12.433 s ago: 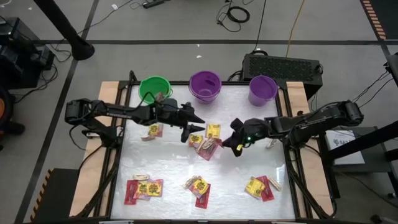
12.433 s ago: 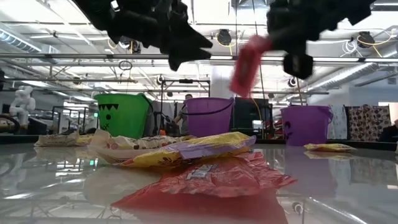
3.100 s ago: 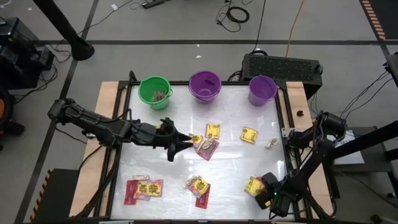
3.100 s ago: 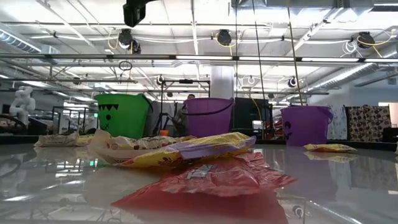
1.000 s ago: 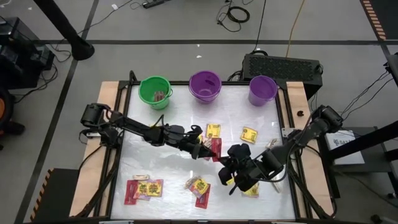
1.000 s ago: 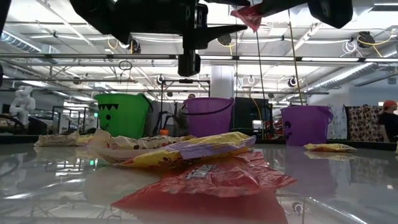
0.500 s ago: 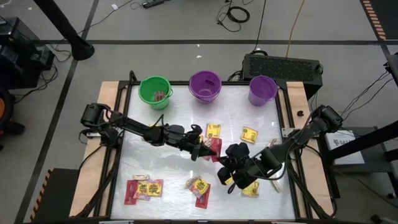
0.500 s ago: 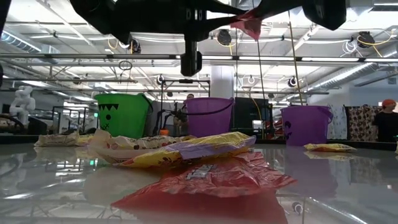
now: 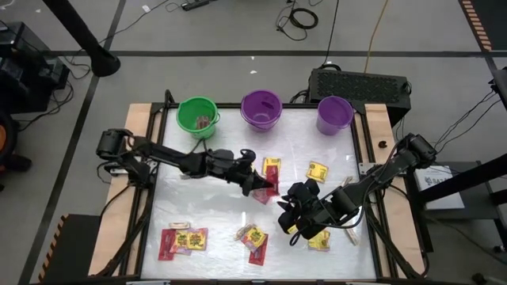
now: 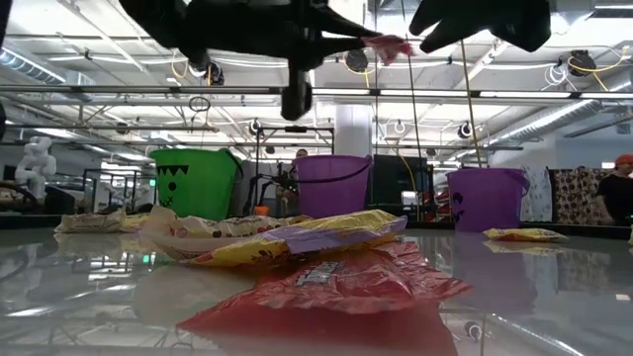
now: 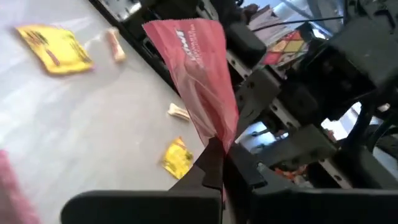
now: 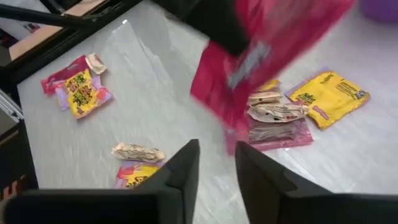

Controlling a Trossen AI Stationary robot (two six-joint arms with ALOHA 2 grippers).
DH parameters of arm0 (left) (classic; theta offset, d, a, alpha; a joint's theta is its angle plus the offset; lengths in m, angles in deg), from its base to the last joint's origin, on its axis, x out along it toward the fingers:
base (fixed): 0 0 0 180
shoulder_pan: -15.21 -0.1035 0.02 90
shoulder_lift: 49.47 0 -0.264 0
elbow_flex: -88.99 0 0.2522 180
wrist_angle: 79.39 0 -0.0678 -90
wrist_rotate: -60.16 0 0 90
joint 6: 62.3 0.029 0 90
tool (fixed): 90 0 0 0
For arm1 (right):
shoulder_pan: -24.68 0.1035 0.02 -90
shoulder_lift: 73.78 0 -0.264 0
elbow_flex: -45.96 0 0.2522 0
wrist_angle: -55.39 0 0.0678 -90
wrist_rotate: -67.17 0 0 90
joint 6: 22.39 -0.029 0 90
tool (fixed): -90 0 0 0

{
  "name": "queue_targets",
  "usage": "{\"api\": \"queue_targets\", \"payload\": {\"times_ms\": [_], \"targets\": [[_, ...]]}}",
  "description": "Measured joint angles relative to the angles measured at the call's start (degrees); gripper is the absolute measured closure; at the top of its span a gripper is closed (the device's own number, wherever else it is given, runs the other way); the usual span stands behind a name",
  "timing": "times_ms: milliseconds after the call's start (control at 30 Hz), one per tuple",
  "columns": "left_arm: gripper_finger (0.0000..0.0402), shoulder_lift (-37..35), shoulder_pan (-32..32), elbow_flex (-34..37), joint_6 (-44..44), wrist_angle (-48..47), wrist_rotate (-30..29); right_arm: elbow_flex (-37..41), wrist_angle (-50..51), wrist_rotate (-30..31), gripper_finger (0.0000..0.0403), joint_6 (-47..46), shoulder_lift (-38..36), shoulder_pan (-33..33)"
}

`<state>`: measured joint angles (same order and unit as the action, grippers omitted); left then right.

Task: Sort candy by brand, put in halloween buckets
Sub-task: Put the red candy pack in the green bucket

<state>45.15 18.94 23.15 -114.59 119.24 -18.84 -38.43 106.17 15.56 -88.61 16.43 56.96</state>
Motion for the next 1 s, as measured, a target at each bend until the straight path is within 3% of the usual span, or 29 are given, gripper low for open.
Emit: {"api": "queue_targets", "payload": {"times_ms": [167, 300, 467, 600, 733, 1000], "targets": [[0.0400, -9.6, -4.9, 0.0, 8.3, -17.7, 2.3, 0.0, 1.2, -1.3, 0.0253, -1.1, 0.0, -0.2], [0.0401, -19.3, -11.2, 0.0, 15.5, -36.2, -0.4, 0.0, 0.7, -1.5, 0.0229, -2.1, 0.0, -0.2], [0.0401, -31.2, -19.1, -0.1, 23.0, -54.2, -10.8, 0.0, 0.8, -1.6, 0.0214, -3.0, 0.0, -0.2], [0.0401, -36.4, -25.0, -0.1, 29.3, -65.6, -21.2, 0.0, 0.7, -1.6, 0.0213, -3.2, 0.0, -0.3], [0.0401, -37.3, -30.2, -0.1, 34.2, -70.9, -29.6, 0.0, 0.5, -1.6, 0.0215, -3.4, 0.0, -0.4], [0.0392, -33.8, -38.9, 0.0, 42.3, -69.4, -31.8, 0.0, 0.3, -1.3, 0.0215, -3.6, 0.0, -0.5]]}}
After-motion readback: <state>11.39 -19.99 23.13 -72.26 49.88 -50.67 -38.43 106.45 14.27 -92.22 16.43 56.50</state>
